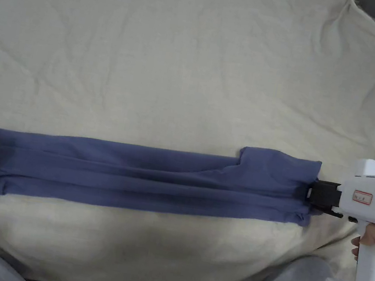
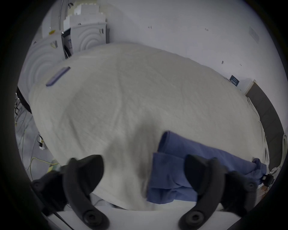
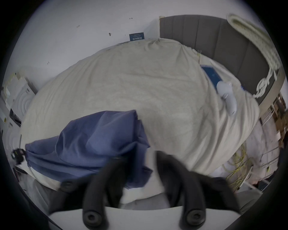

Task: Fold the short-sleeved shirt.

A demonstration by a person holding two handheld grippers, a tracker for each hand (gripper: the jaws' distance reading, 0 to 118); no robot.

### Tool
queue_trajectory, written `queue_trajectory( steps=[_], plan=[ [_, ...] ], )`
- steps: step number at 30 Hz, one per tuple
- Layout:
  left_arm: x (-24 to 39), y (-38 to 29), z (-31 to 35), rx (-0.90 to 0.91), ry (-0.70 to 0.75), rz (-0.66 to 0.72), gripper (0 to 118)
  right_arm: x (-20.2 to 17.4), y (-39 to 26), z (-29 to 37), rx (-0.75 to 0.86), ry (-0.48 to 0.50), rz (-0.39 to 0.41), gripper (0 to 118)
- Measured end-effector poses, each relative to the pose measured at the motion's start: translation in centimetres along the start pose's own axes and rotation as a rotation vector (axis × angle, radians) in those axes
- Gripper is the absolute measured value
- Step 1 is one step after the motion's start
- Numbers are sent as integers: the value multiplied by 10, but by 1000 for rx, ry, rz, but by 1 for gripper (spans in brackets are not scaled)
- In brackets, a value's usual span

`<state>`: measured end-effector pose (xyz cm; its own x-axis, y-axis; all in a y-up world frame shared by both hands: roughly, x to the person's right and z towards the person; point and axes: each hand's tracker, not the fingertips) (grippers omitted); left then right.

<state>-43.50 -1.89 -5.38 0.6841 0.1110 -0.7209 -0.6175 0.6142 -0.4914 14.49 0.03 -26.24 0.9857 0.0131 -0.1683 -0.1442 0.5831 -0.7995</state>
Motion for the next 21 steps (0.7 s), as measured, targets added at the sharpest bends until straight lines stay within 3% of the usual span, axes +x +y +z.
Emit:
queue_trajectory(
  steps=[1, 5, 8, 12, 15, 21],
  plan=[
    [-2, 4, 7, 44, 3, -3, 112, 0, 2, 8, 30, -30, 32, 97],
    [14, 21, 47, 210, 45, -65, 112, -3, 18, 51, 258, -102, 126, 98],
    [42, 20, 75, 396, 74, -162, 112, -12, 26, 84, 487, -104, 95, 98],
    [78, 10, 102, 591, 27, -211, 115, -33, 31, 110, 672, -29, 87, 101],
    [99, 0, 113, 629, -45, -205, 118, -52, 24, 116, 753, 3, 114, 107],
    [124, -29, 116, 604, -175, -239, 118, -77, 7, 110, 760, 70, 133, 107]
  ],
)
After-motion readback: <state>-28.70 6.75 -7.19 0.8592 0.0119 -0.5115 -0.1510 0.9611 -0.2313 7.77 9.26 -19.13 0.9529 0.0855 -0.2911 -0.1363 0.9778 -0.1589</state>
